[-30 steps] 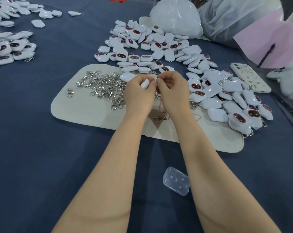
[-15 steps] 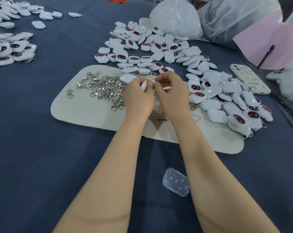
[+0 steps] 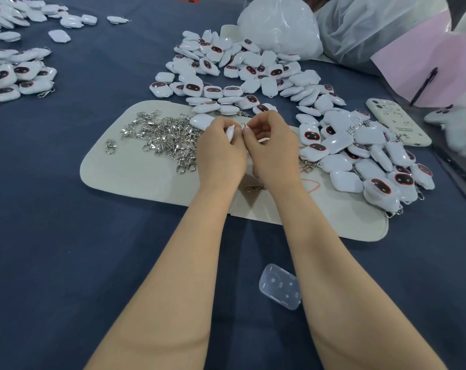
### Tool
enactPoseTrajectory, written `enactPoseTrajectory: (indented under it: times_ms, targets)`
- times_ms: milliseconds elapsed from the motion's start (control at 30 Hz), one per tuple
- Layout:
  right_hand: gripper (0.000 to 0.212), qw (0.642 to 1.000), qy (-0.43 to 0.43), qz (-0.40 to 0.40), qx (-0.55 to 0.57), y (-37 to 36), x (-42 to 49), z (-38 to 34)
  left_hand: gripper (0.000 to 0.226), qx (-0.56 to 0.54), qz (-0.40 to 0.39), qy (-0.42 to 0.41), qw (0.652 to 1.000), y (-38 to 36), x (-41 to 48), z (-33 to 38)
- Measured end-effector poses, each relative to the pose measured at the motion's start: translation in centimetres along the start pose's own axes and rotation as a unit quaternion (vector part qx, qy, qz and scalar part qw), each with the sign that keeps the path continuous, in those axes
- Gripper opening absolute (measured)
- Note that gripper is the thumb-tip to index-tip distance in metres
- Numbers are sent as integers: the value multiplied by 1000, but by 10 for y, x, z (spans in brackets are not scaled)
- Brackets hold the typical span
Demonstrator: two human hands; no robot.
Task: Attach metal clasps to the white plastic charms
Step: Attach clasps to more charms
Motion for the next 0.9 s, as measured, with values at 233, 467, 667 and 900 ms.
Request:
enactPoseTrajectory:
  times_ms: [233,467,667,900]
  targets:
    - [6,1000,-6,-5,1,-1,1,3,15,23,-1,-14,1000,-1,-1,1]
    - [7,1000,-3,-27,0,-5,2,3,15,23,3,-12,1000,2,0,0]
    - [9,998,-9,-61,34,-10,0,3,13,-6,-6,8,1000,3,2,-1]
    - [8,997,6,-56,53,-8,-3,1,10,-12,-7,-1,1000,2,1,1]
Point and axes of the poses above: each hand's wrist, its own x-axis towards the middle knuckle, its own y-axis out of the back of the hand, z = x × y, the point moved 8 cm from there along x, towards the middle knuckle, and after that the axes turned 3 degrees about z, right-handed, at the moved point
